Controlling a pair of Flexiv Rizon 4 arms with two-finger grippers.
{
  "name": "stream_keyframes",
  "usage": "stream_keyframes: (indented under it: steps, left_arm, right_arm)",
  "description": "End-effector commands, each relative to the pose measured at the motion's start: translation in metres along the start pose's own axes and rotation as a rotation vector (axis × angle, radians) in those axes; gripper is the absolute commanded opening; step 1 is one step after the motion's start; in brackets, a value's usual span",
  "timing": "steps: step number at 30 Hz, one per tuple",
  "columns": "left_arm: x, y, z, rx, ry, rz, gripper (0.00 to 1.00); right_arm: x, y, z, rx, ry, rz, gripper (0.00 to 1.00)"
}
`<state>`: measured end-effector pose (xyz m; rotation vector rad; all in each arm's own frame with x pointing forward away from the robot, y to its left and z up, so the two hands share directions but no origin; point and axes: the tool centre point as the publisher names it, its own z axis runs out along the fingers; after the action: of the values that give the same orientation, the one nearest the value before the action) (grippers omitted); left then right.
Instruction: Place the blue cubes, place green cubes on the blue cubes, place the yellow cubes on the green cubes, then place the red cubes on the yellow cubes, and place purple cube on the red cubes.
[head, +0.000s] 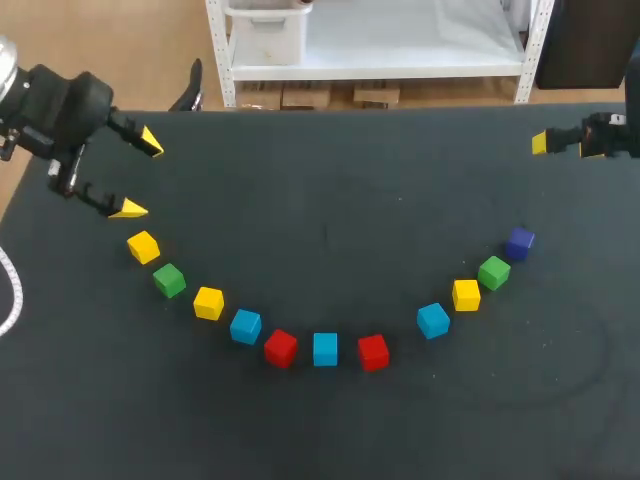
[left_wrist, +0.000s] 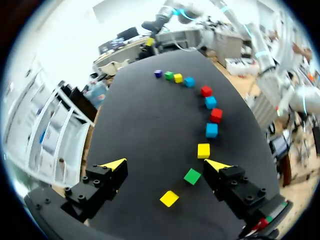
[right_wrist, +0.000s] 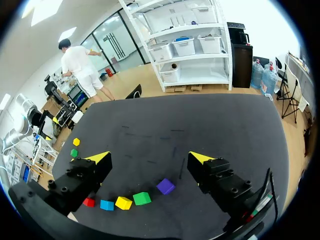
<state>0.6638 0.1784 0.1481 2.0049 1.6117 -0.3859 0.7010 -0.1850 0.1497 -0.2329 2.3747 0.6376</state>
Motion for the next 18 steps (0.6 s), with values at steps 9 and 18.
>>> stream_keyframes:
  steps: [9, 18]
  left_arm:
    - [-0.002, 0.008, -0.001, 0.269, 0.096, 0.239, 1.00]
    - [-0.018, -0.002, 0.017, 0.337, 0.148, 0.184, 1.00]
  right_arm:
    - [0.000, 0.000, 0.000, 0.001, -0.001, 0.001, 1.00]
    - [0.000, 0.000, 0.000, 0.001, -0.001, 0.001, 1.00]
